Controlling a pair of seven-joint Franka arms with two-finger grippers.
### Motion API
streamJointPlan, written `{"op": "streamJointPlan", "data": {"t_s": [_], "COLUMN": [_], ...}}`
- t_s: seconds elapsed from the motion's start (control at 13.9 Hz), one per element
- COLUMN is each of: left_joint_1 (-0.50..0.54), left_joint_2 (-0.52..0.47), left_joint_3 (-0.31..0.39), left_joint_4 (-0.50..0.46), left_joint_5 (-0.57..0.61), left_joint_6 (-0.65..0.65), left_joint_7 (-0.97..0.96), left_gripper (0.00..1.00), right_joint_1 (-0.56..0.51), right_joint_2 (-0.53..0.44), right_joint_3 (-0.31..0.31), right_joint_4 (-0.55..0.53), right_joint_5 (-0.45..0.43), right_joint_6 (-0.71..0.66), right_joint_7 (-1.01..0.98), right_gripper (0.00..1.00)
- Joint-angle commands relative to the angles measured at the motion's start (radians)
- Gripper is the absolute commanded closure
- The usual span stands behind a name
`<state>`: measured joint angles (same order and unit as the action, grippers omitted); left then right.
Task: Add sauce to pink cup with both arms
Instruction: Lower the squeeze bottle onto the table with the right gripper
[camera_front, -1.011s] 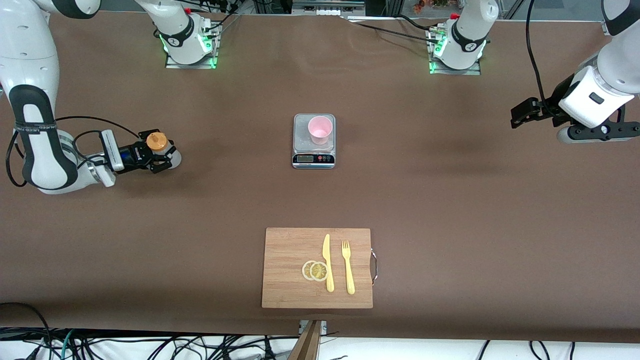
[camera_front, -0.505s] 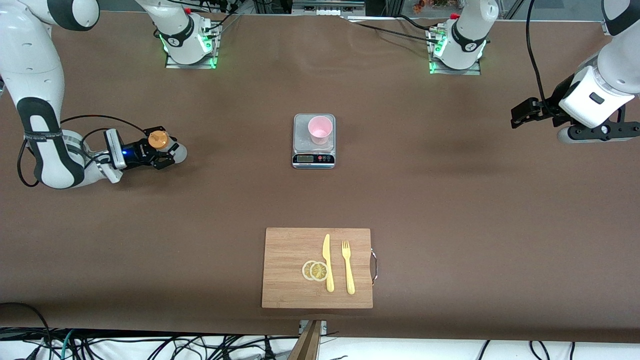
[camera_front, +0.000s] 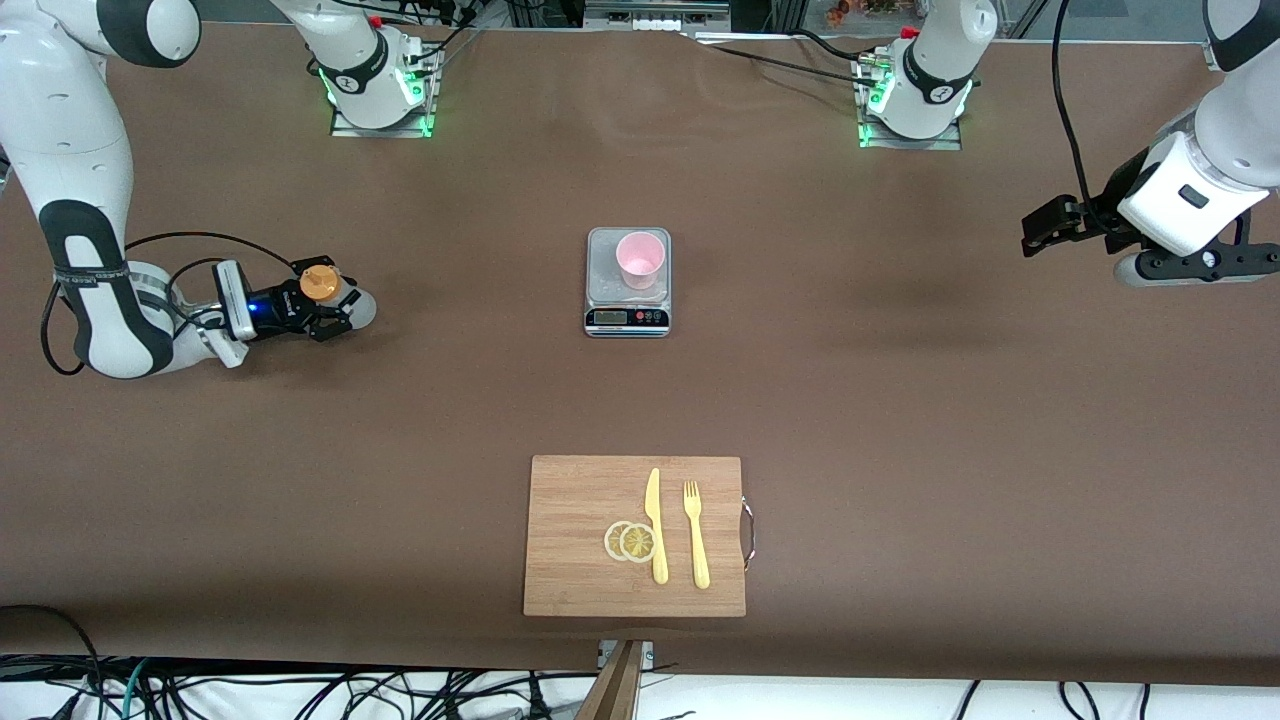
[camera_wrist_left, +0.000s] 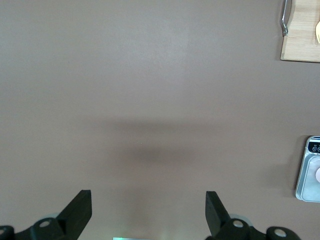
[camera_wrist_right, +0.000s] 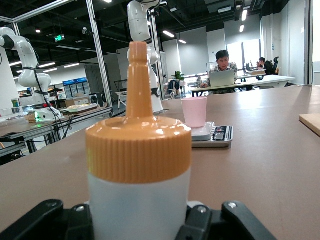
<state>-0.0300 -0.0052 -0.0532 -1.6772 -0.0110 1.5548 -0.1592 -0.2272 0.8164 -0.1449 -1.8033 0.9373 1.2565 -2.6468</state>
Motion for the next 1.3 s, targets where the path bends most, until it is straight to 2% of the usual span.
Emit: {"op": "streamJointPlan", "data": {"t_s": [0.0,0.07,0.14,0.22,0.29,0.87,1.23], "left_joint_1": [0.002,0.002,0.002,0.002,0.004,0.004,0.004], "left_joint_2": [0.001,0.001,0.001,0.001,0.001,0.001,0.001], "left_joint_3": [0.0,0.0,0.0,0.0,0.0,0.0,0.0], "left_joint_4": [0.005,0.005,0.005,0.005,0.005,0.005,0.005], "left_joint_5": [-0.01,-0.01,-0.01,-0.01,-0.01,-0.01,-0.01], "left_joint_6": [0.005,0.005,0.005,0.005,0.005,0.005,0.005], "left_joint_7": [0.004,0.004,0.004,0.004,0.004,0.006,0.006], "left_gripper": [0.0,0.0,0.0,0.0,0.0,0.0,0.0], "right_joint_1": [-0.014,-0.014,-0.014,-0.014,-0.015,-0.018,-0.018], "right_joint_2": [-0.008,-0.01,-0.008,-0.008,-0.008,-0.011,-0.016], "right_joint_3": [0.013,0.013,0.013,0.013,0.013,0.01,-0.054], "right_joint_4": [-0.001,-0.001,0.001,0.001,0.001,0.008,0.033], "right_joint_5": [0.014,0.014,0.014,0.014,0.014,0.011,-0.023], "right_joint_6": [0.009,0.011,0.012,0.017,0.02,0.023,0.023], "right_joint_7": [0.007,0.008,0.008,0.007,0.008,0.036,0.074], "right_gripper": [0.97,0.96,0.84,0.54,0.02,0.0,0.0]}}
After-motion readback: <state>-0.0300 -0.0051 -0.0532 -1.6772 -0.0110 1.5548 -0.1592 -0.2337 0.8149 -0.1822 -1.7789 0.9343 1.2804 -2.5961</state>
